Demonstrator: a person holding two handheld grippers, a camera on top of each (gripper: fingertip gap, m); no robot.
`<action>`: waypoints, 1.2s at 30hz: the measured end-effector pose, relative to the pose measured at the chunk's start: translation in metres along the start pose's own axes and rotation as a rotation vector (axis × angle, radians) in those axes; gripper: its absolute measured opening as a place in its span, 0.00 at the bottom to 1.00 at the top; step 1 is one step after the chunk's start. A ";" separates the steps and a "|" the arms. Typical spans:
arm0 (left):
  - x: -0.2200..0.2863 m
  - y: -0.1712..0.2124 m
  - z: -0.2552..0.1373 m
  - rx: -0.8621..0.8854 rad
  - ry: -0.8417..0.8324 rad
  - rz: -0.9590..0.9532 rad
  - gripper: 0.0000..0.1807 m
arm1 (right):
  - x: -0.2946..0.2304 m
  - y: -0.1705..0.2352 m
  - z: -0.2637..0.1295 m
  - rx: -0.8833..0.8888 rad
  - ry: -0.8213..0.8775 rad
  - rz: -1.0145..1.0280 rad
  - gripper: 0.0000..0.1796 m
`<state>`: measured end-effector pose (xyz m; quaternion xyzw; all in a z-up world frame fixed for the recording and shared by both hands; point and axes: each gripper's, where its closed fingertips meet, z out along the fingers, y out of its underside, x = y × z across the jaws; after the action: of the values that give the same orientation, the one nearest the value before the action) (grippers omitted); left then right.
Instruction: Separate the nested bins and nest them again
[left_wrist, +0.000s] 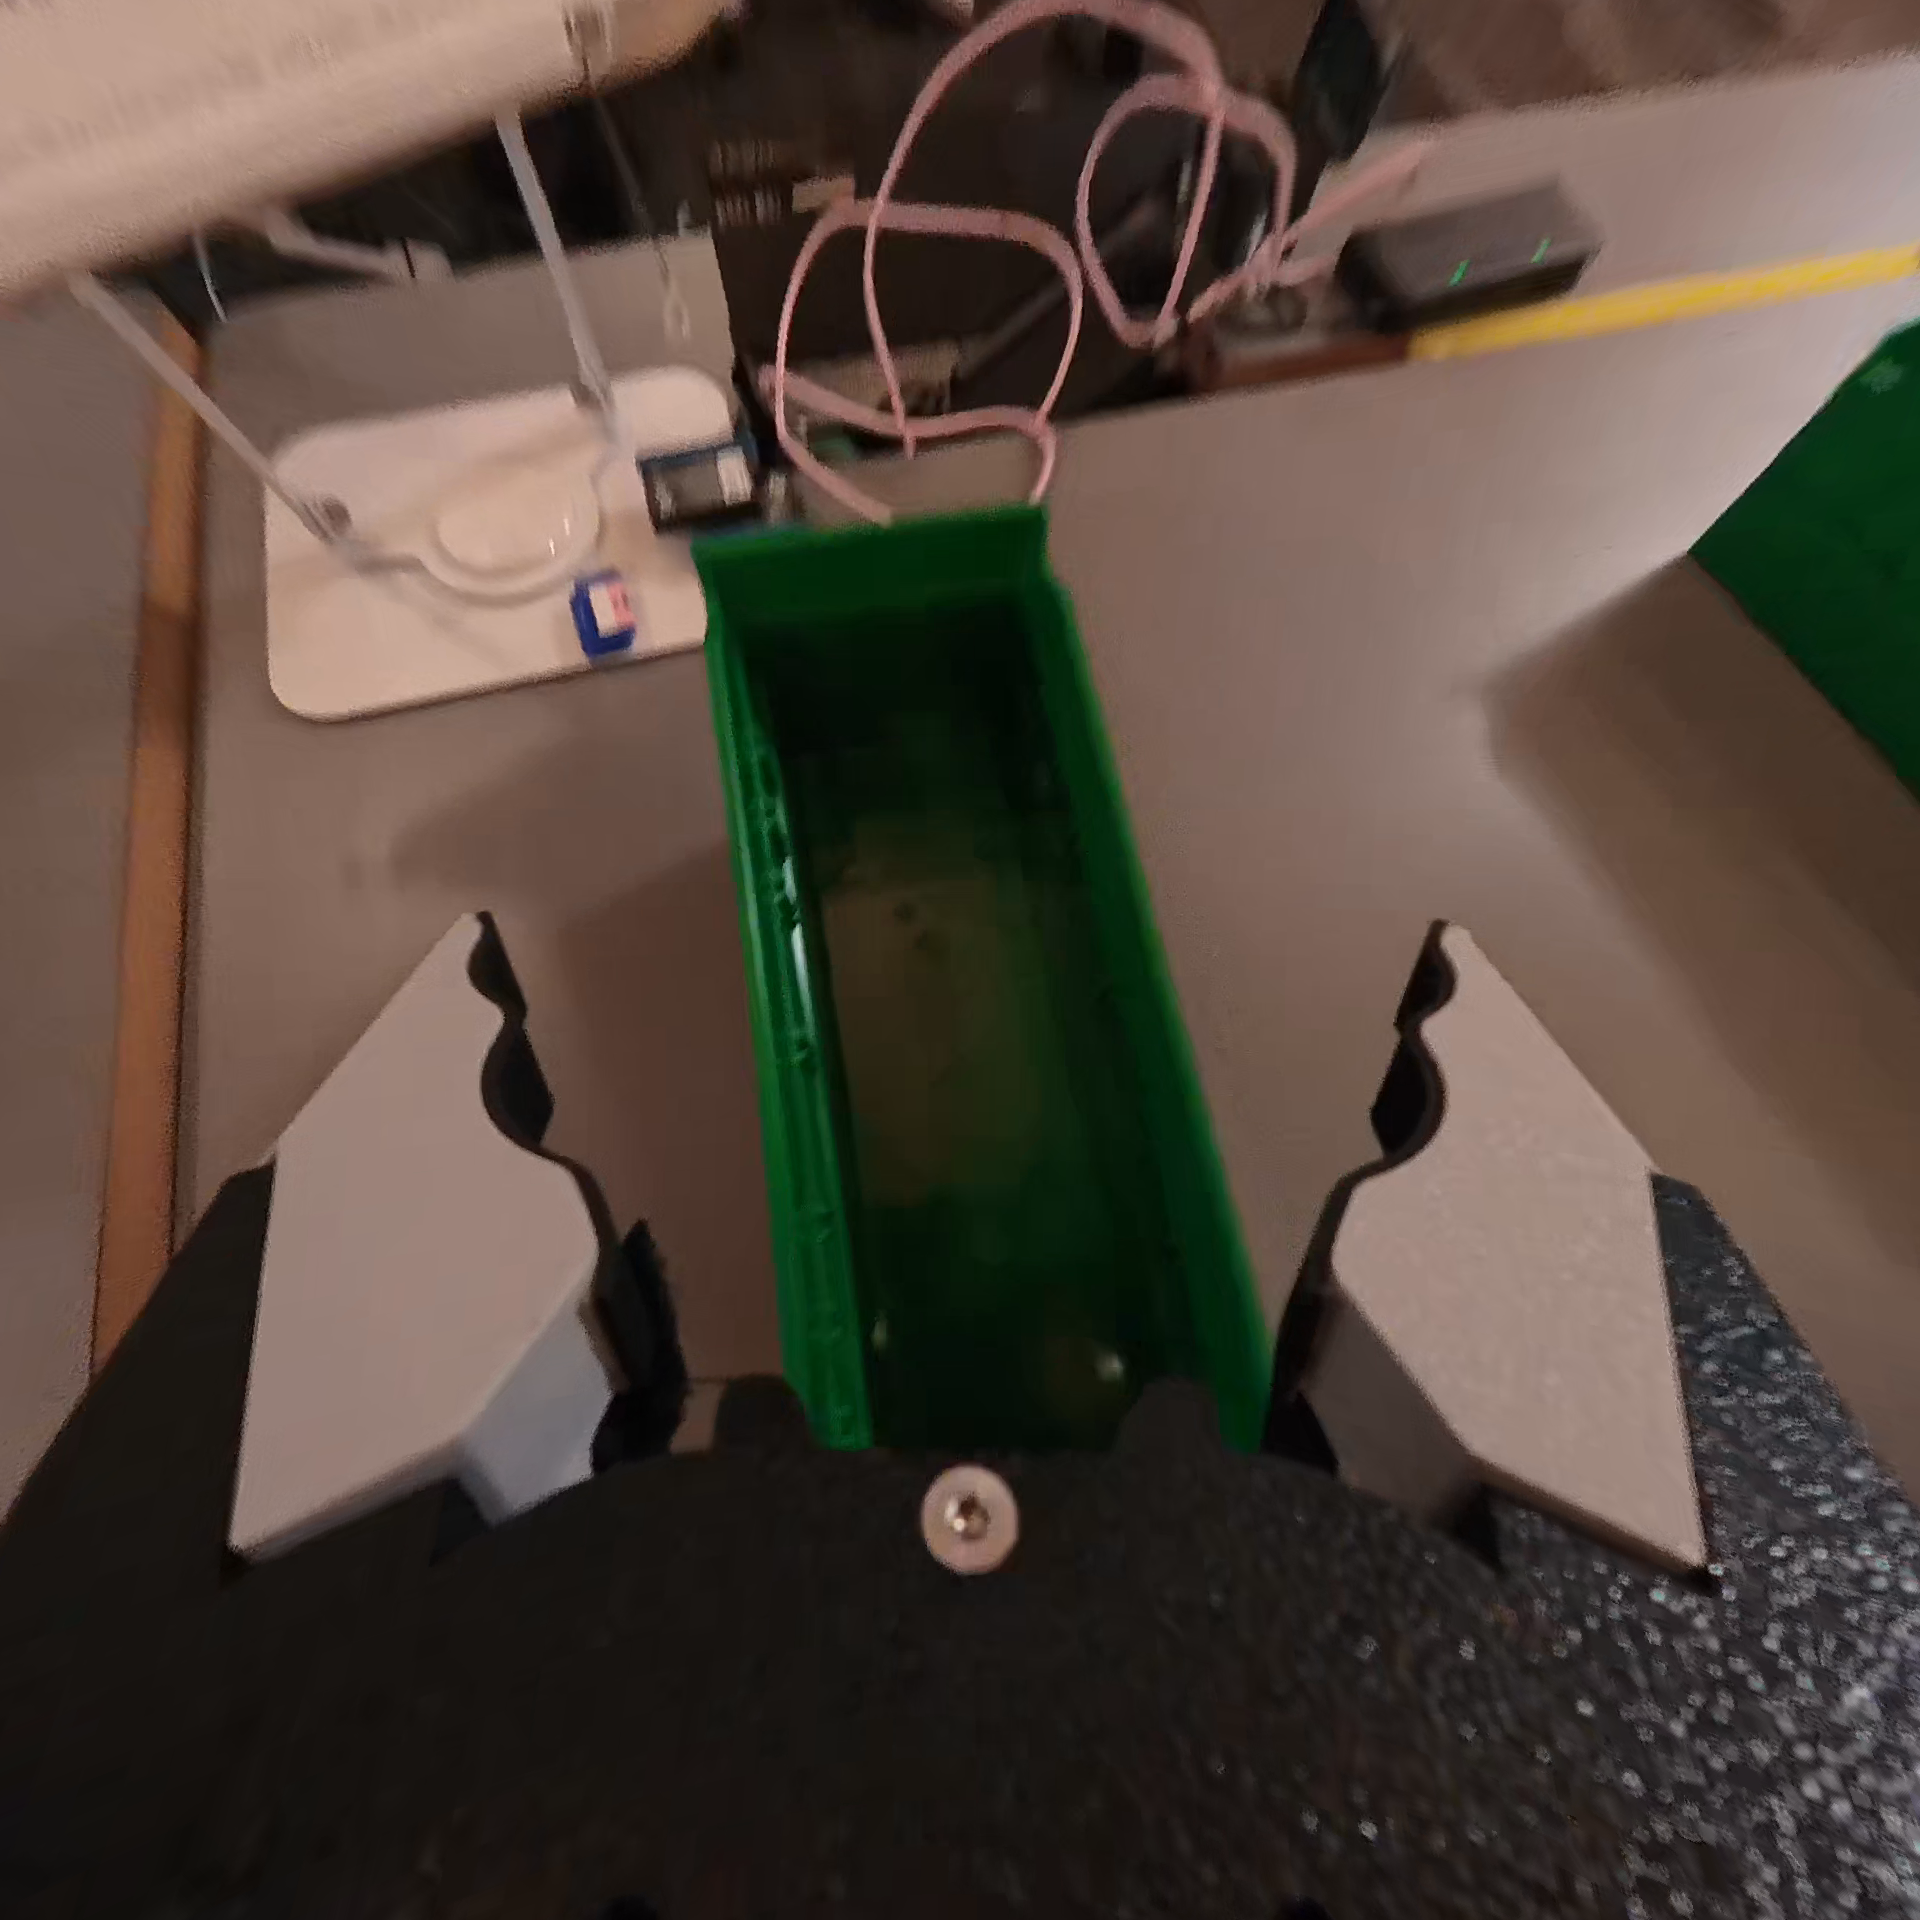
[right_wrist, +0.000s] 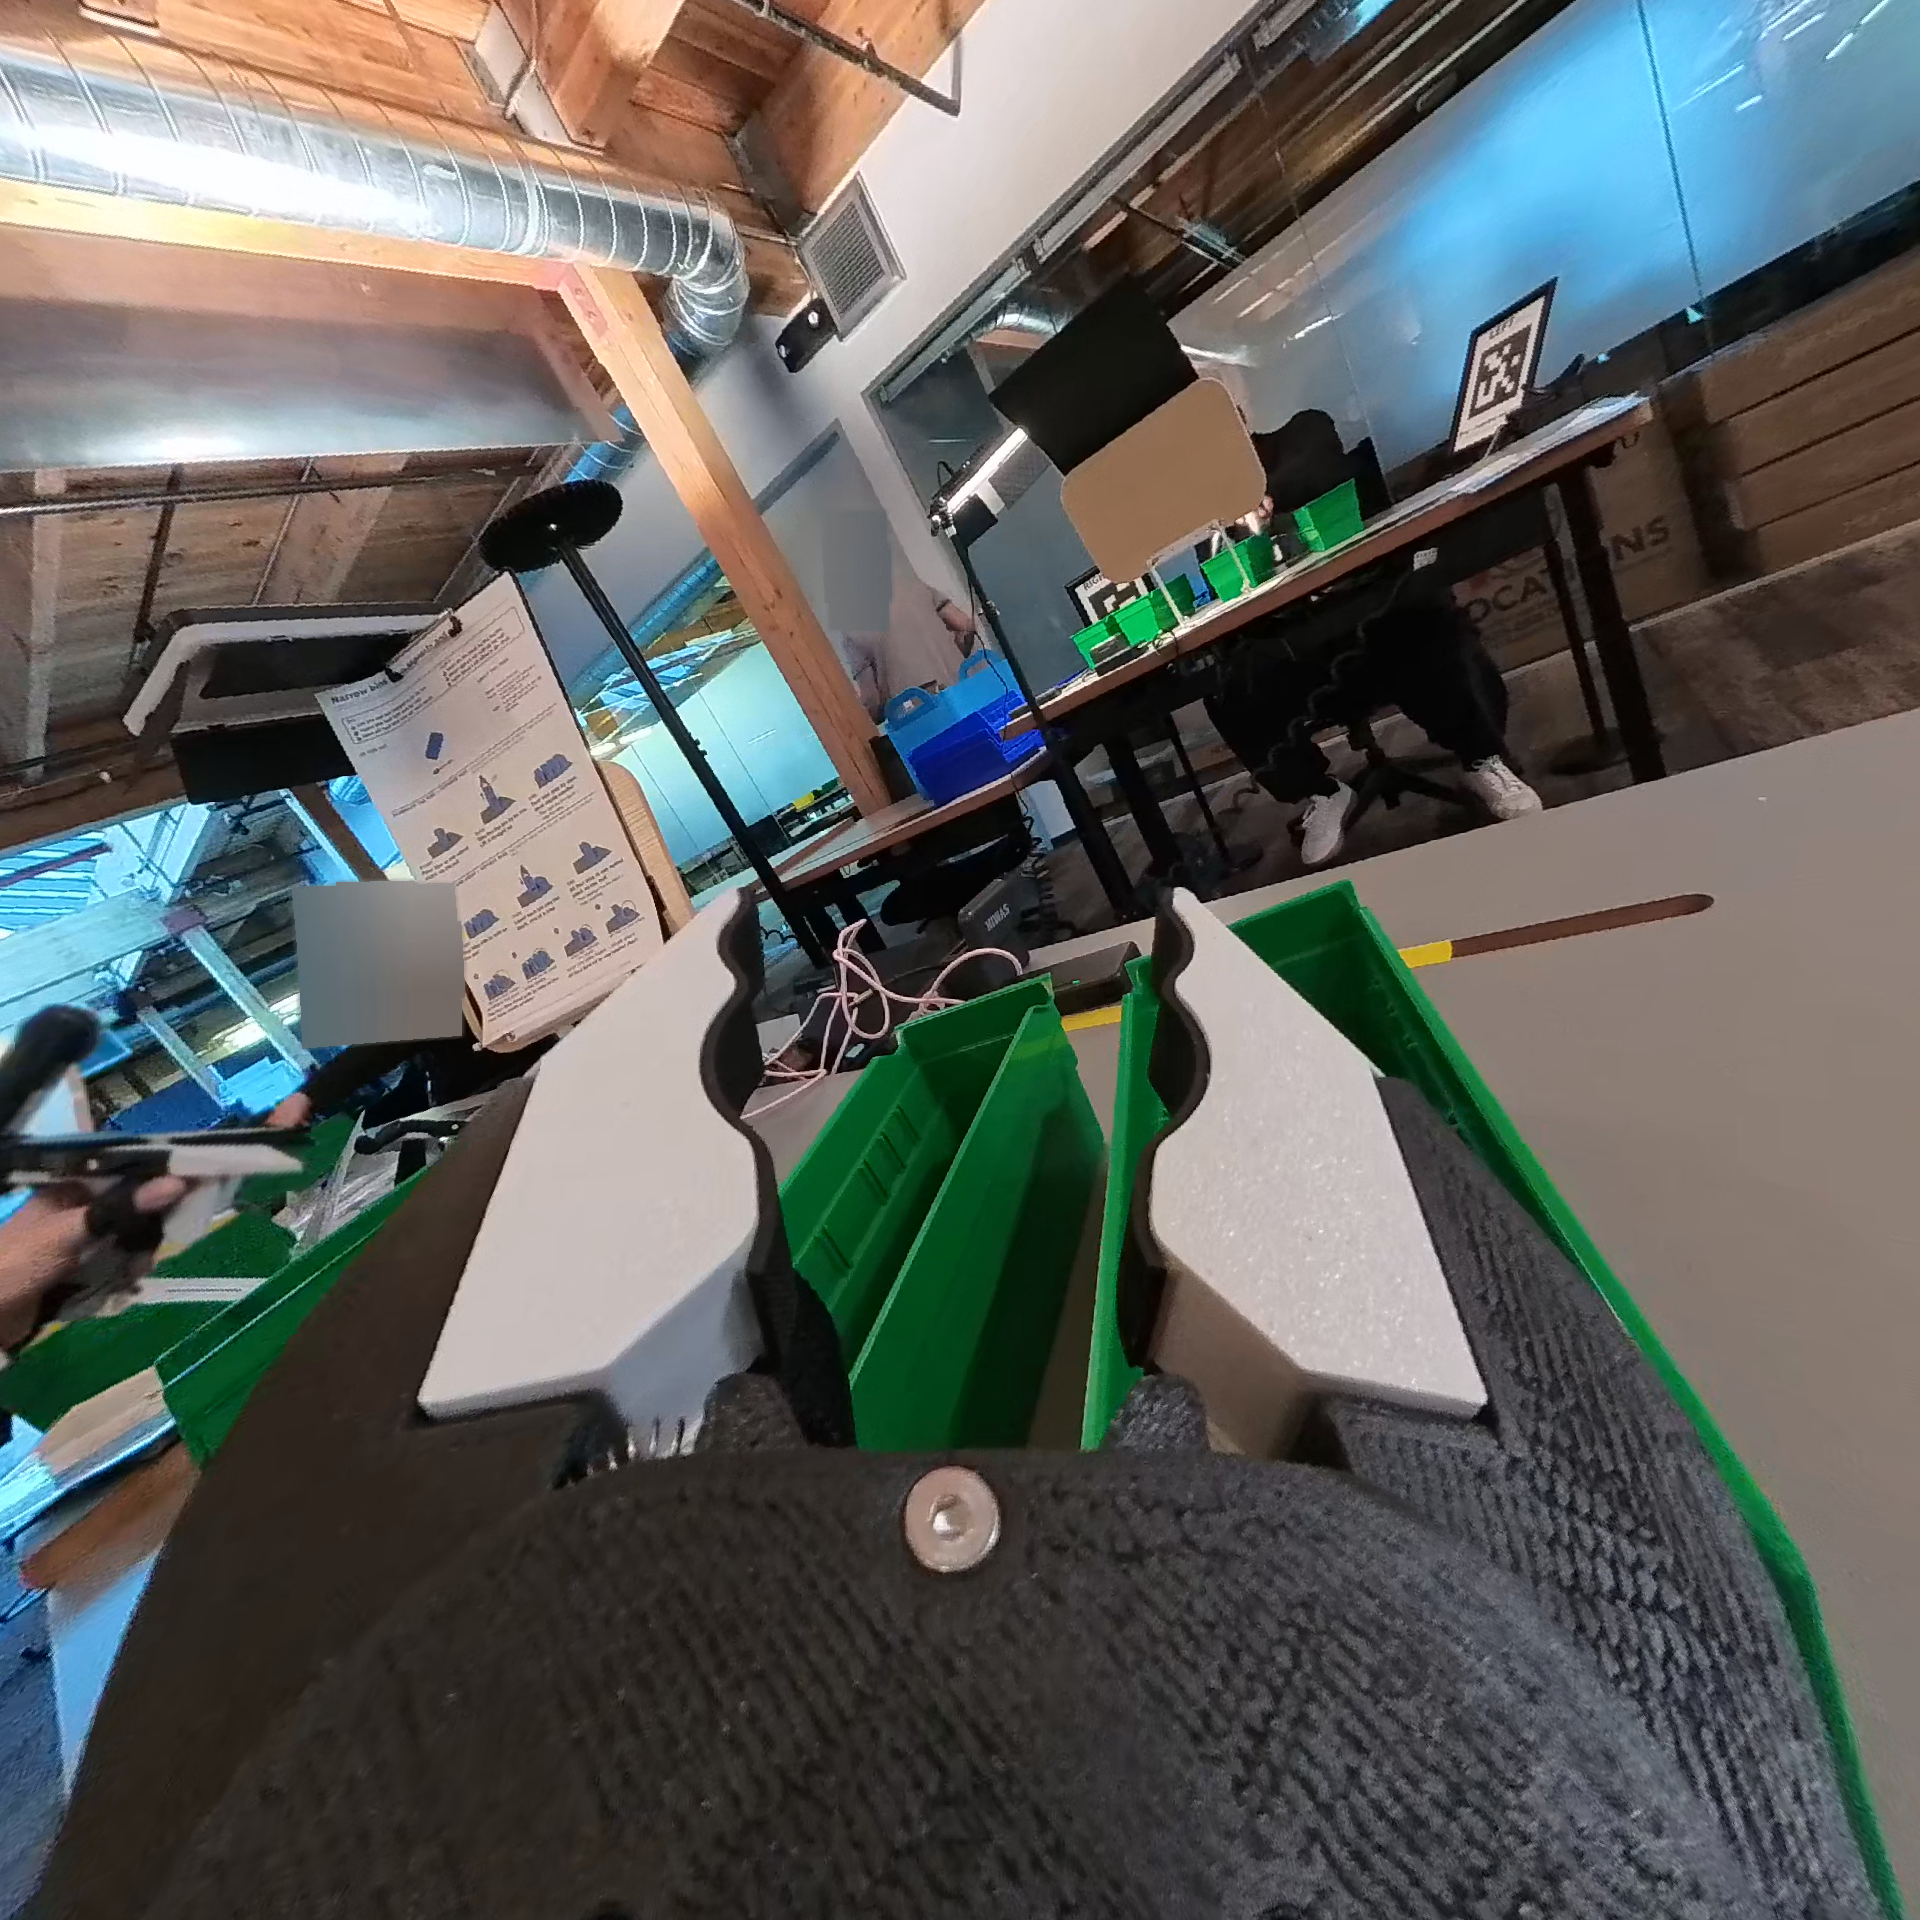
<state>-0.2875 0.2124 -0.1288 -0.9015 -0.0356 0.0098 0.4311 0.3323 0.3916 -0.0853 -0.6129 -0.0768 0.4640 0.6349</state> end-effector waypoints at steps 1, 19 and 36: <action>0.008 -0.012 -0.006 0.046 -0.008 -0.008 0.88 | 0.000 0.000 0.000 0.001 0.001 0.001 0.42; 0.426 -0.048 0.162 -0.214 0.457 0.001 0.88 | -0.003 0.006 0.002 -0.024 -0.010 0.008 0.42; 0.456 -0.025 0.226 -0.488 0.063 0.285 0.88 | -0.003 0.007 0.000 -0.031 -0.048 0.072 0.42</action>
<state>0.1546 0.4366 -0.2457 -0.9744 0.1037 0.0337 0.1966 0.3273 0.3885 -0.0898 -0.6138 -0.0770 0.4996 0.6063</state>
